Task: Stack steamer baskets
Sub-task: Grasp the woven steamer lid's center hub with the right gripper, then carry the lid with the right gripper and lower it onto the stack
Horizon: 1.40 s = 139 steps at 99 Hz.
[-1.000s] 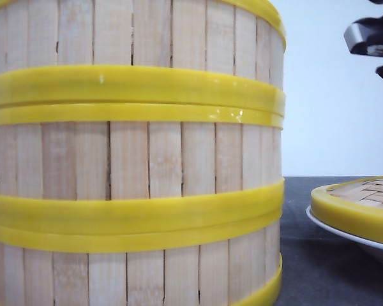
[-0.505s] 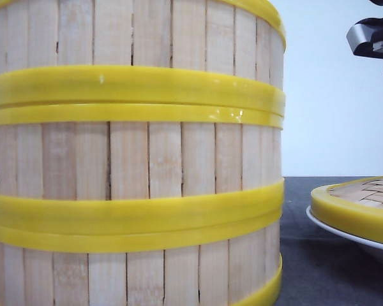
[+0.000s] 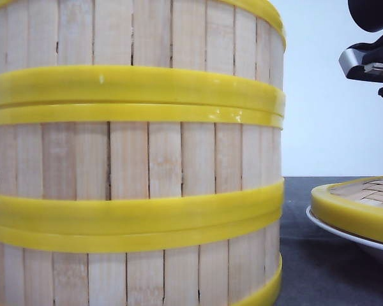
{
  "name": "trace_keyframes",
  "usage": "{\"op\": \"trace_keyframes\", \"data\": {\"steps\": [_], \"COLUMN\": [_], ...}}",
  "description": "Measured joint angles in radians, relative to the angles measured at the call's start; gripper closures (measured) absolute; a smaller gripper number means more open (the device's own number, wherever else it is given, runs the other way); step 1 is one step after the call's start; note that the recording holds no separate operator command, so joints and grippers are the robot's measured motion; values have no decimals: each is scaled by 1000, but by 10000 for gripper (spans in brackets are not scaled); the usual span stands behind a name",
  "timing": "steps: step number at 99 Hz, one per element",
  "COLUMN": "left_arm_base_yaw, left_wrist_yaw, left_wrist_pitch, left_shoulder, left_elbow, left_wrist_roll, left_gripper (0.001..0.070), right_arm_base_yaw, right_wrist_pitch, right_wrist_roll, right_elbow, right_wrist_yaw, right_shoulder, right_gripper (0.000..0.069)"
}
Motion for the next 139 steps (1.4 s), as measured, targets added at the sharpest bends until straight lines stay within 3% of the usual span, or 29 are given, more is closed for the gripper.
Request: {"op": "trace_keyframes", "data": {"steps": [13, 26, 64, 81, 110, 127, 139], "left_arm_base_yaw": [0, 0, 0, 0, 0, 0, 0], "left_wrist_yaw": [0, 0, 0, 0, 0, 0, 0], "left_wrist_pitch": [0, 0, 0, 1, 8, 8, 8], "left_shoulder": [0, 0, 0, 0, 0, 0, 0], "left_elbow": [0, 0, 0, 0, 0, 0, 0], "left_wrist_roll": [0, 0, 0, 0, 0, 0, 0], "left_gripper": [238, 238, 238, 238, 238, 238, 238], "right_arm_base_yaw": [4, 4, 5, 5, 58, 177, 296], "right_wrist_pitch": [0, 0, -48, -149, -163, -164, -164], "right_wrist_roll": [-1, -5, -19, -21, -6, 30, 55], "right_elbow": [1, 3, 44, 274, 735, 812, 812], "right_wrist_yaw": [1, 10, -12, -16, -36, -145, -156], "right_shoulder": [6, 6, 6, -3, -11, 3, 72], "right_gripper": [500, 633, 640, 640, 640, 640, 640]}}
